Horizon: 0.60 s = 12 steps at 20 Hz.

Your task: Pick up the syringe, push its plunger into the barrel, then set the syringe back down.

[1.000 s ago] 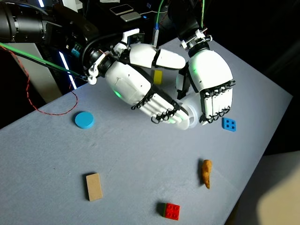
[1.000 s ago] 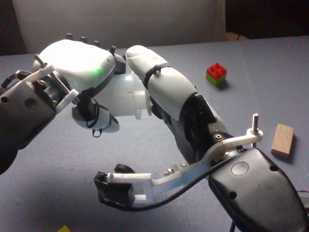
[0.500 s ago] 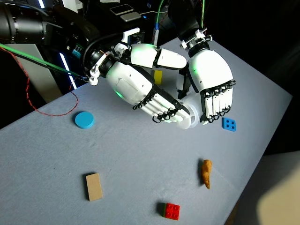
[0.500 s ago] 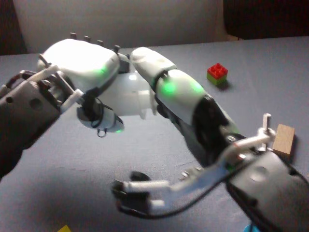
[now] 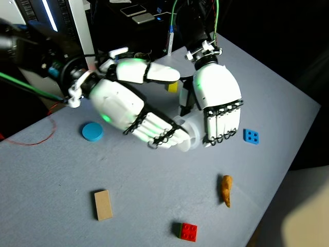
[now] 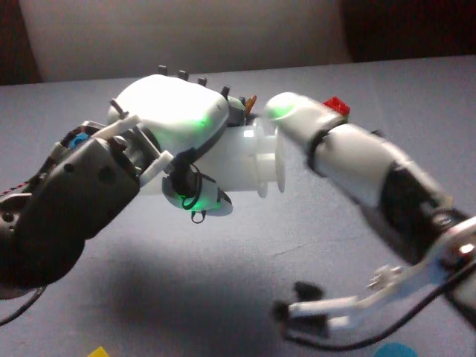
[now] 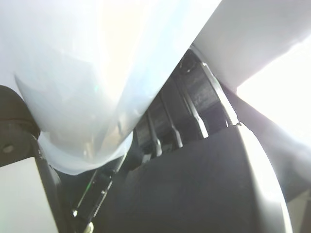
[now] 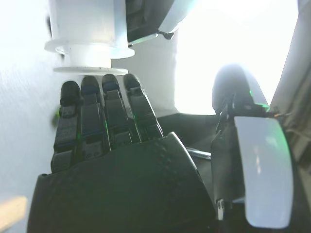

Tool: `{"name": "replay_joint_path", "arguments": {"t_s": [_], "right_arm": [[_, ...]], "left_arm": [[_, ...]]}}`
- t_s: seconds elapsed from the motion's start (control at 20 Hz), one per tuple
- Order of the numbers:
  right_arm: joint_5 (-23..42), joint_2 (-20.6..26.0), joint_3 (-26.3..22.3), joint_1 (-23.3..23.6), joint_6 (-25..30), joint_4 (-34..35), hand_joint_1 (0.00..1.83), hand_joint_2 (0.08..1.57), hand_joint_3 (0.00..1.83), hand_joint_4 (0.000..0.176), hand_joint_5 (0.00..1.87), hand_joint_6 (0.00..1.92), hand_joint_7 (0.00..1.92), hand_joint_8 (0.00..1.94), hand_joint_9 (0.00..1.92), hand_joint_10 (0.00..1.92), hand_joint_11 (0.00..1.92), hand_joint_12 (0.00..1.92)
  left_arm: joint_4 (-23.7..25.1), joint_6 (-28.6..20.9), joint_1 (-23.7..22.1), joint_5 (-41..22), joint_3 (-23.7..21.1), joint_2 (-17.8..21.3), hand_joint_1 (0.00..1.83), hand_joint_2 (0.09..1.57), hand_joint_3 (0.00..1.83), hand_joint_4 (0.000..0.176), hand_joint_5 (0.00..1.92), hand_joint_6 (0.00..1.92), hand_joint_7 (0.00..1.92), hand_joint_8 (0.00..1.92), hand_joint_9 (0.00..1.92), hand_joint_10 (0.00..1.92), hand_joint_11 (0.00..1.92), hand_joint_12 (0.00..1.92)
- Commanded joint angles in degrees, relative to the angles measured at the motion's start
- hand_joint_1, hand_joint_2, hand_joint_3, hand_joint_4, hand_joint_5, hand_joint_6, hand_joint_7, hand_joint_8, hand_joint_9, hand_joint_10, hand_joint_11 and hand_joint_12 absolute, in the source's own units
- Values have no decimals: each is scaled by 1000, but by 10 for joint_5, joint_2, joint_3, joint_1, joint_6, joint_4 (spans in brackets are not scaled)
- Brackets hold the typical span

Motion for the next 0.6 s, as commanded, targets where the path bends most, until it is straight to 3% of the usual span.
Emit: {"name": "replay_joint_path", "arguments": {"t_s": [0.0, 0.2, 0.35, 0.55], "right_arm": [[26, 16, -4, -5, 12, -53, 6, 1101, 1, 0, 97, 4, 95, 3, 86, 3, 0, 228], [18, 73, -13, -37, 23, -132, 5, 1106, 2, 0, 95, 0, 97, 2, 87, 1, 0, 244], [-17, 106, -14, -38, 9, -150, 1, 1113, 3, 0, 96, 1, 95, 1, 88, 2, 0, 260], [-57, 131, -14, -34, -27, -155, 0, 1115, 1, 0, 122, 3, 113, 1, 107, 2, 0, 363]], "left_arm": [[31, 3, -3, -54, 3, -2, 1368, 1135, 0, 0, 974, 935, 886, 1097, 843, 1354, 739, 1322], [31, 2, 7, -61, 13, -19, 1373, 1124, 0, 0, 982, 917, 913, 1059, 872, 1314, 772, 1292], [31, 1, 17, -63, 18, -29, 1367, 1140, 2, 0, 955, 941, 891, 1117, 826, 1375, 700, 1356], [31, 1, 28, -64, 30, -46, 1375, 1122, 0, 0, 943, 975, 950, 996, 887, 1302, 764, 1288]]}}
